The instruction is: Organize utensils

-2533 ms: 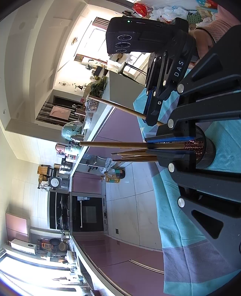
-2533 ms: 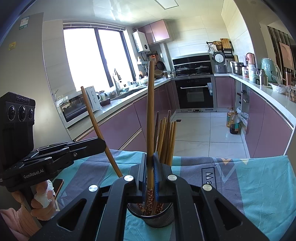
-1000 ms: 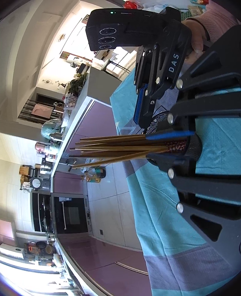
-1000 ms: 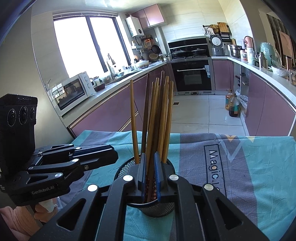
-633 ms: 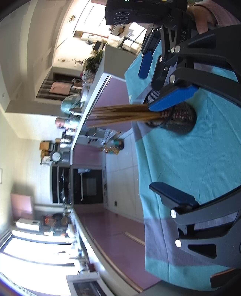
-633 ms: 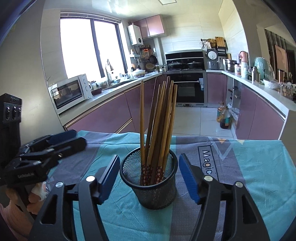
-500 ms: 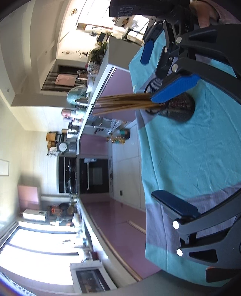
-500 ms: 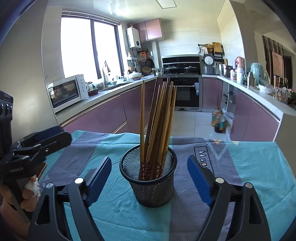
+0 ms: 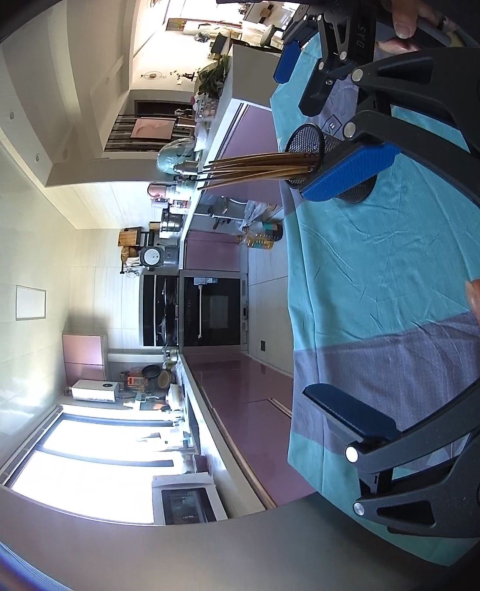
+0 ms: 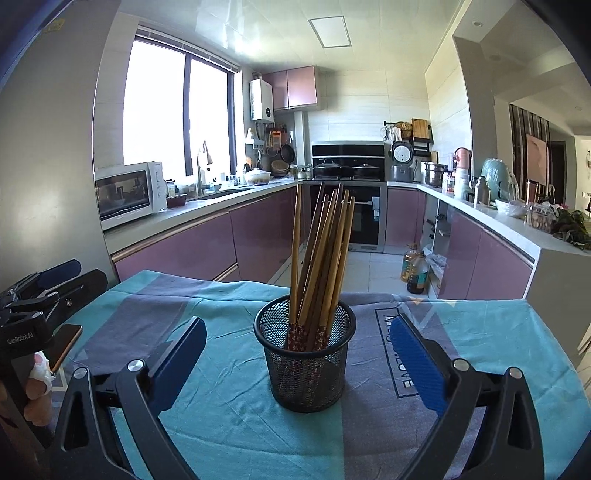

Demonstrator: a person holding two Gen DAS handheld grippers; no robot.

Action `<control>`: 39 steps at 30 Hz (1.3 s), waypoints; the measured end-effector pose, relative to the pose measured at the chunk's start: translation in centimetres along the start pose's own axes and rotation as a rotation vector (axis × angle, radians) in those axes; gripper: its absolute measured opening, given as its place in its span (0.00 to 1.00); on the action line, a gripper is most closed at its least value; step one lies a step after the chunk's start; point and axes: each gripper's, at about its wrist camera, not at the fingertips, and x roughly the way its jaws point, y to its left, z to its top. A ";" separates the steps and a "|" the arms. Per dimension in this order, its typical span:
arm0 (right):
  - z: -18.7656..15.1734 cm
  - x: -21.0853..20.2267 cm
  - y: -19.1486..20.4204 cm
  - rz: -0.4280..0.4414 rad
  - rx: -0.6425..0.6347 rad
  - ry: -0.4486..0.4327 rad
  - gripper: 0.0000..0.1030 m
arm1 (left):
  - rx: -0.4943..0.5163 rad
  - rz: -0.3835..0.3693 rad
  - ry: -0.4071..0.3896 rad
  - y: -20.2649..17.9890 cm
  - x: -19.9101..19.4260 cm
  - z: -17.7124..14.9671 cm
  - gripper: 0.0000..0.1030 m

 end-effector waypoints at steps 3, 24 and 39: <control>0.0 -0.5 0.3 -0.002 0.002 -0.020 0.94 | -0.008 0.003 -0.006 0.3 -0.7 0.0 0.94; -0.3 -1.6 1.3 -0.011 -0.007 -0.046 0.94 | -0.009 0.022 -0.020 -0.4 -2.2 -0.4 0.94; -0.2 -1.8 1.3 -0.009 -0.002 -0.048 0.94 | -0.011 0.026 -0.014 -0.5 -2.3 -0.4 0.94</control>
